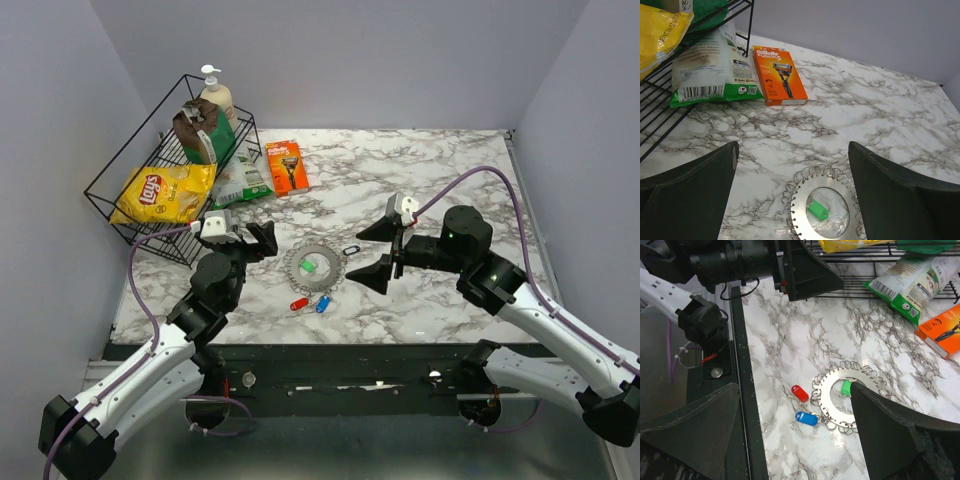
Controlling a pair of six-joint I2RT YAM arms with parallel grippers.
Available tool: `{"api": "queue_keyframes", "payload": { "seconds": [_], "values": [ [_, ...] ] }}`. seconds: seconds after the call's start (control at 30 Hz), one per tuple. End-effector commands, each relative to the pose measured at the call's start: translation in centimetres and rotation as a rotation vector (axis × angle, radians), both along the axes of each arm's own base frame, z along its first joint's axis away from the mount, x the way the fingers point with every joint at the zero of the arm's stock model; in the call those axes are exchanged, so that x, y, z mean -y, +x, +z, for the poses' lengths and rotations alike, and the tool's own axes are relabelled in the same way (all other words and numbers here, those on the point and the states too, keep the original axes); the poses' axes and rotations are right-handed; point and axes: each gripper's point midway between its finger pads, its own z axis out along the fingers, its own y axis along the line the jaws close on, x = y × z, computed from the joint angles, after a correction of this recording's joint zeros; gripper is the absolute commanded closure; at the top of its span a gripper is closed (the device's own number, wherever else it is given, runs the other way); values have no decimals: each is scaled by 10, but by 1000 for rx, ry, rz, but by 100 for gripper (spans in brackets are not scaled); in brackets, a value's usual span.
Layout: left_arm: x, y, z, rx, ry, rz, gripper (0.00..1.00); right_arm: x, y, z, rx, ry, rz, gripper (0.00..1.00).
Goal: Put the keys on the keyring
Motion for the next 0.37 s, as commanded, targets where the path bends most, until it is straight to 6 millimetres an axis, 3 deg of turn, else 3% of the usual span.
{"api": "queue_keyframes", "payload": {
  "seconds": [0.0, 0.33],
  "values": [
    [-9, 0, -3, -7, 19, 45, 1, -1, 7, 2, 0, 15, -30, 0],
    [15, -2, 4, 13, 56, -90, 1, 3, 19, 2, 0, 22, -109, 0]
  ]
}}
